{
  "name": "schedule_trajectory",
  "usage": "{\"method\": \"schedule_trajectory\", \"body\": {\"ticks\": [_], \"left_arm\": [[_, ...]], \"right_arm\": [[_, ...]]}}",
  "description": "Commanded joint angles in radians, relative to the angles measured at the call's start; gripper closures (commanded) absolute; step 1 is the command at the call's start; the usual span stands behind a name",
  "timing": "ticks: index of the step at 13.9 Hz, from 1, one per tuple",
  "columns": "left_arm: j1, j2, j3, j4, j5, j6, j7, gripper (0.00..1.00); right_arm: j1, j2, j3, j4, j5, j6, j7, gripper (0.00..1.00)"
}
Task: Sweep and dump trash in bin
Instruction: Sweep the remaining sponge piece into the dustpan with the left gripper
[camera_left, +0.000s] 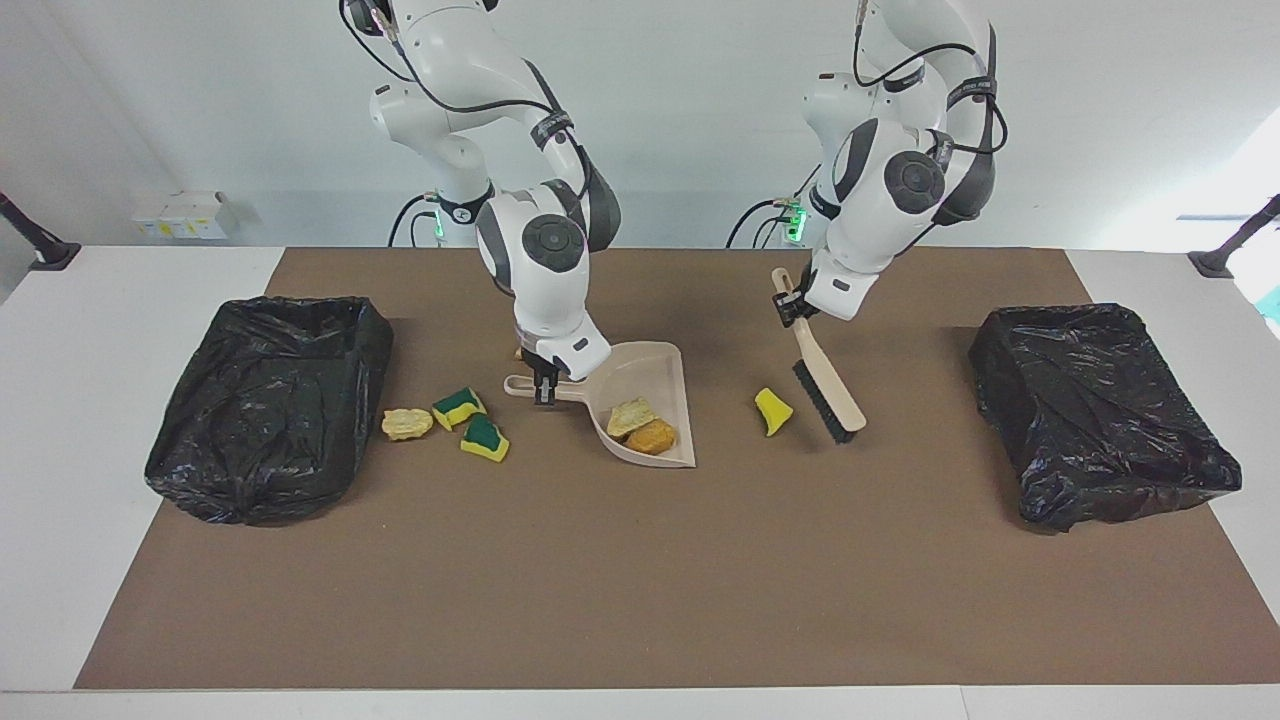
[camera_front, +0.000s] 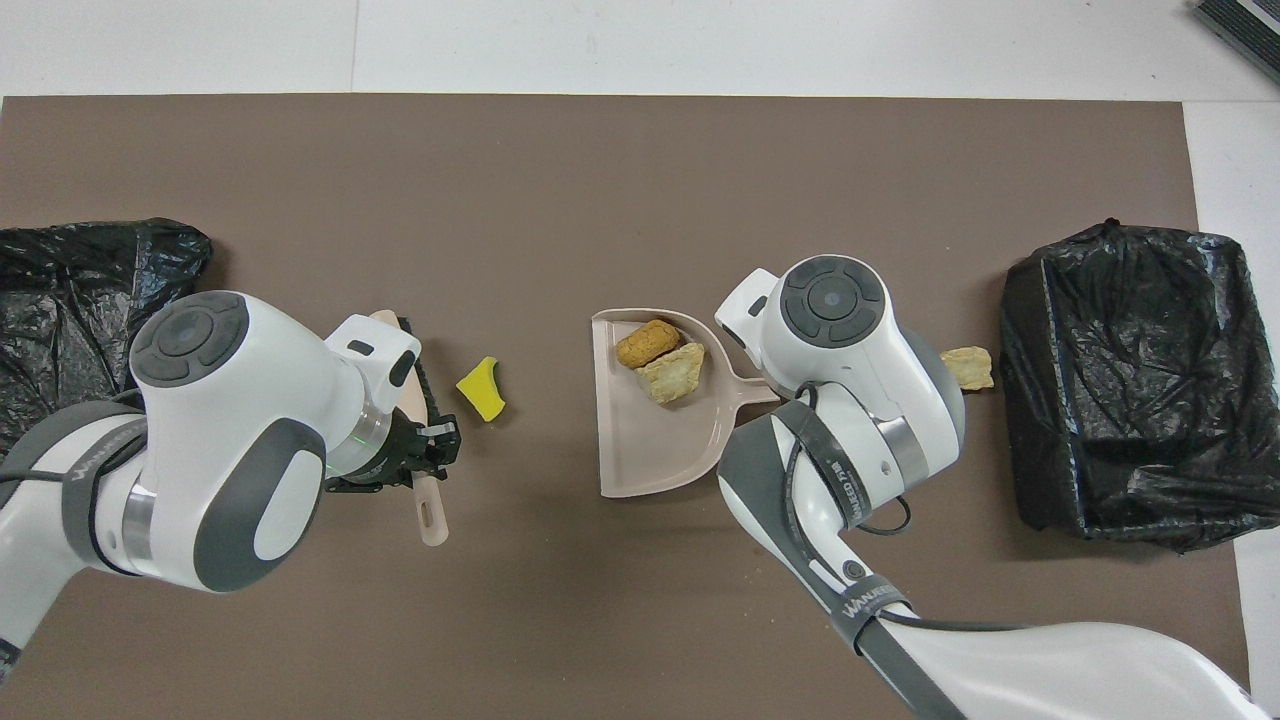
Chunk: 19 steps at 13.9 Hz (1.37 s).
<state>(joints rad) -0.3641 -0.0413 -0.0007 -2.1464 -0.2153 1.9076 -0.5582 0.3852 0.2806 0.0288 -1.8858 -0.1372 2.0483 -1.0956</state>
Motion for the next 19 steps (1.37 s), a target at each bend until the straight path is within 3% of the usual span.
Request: {"method": "schedule_trajectory", "body": {"ticks": [1, 5, 12, 14, 19], "left_arm": [[-0.004, -0.034, -0.013, -0.098, 0.011, 0.091, 0.041, 1.00], [-0.053, -0.034, -0.018, -0.168, 0.011, 0.149, 0.155, 1.00], [-0.240, -0.037, -0.021, -0.170, -0.002, 0.260, 0.052, 1.00], [-0.313, 0.015, -0.021, -0.168, -0.022, 0.322, 0.021, 1.00], [-0.371, 0.032, -0.024, -0.132, -0.026, 0.335, 0.018, 1.00]], "right_arm": [[-0.005, -0.020, 0.003, -0.032, -0.028, 0.021, 0.020, 1.00], [-0.005, -0.021, 0.003, -0.036, -0.028, 0.023, 0.020, 1.00], [-0.006, -0.021, 0.003, -0.038, -0.028, 0.024, 0.028, 1.00], [-0.006, -0.021, 0.003, -0.038, -0.028, 0.024, 0.028, 1.00], [-0.008, -0.021, 0.003, -0.048, -0.028, 0.030, 0.033, 1.00]]}}
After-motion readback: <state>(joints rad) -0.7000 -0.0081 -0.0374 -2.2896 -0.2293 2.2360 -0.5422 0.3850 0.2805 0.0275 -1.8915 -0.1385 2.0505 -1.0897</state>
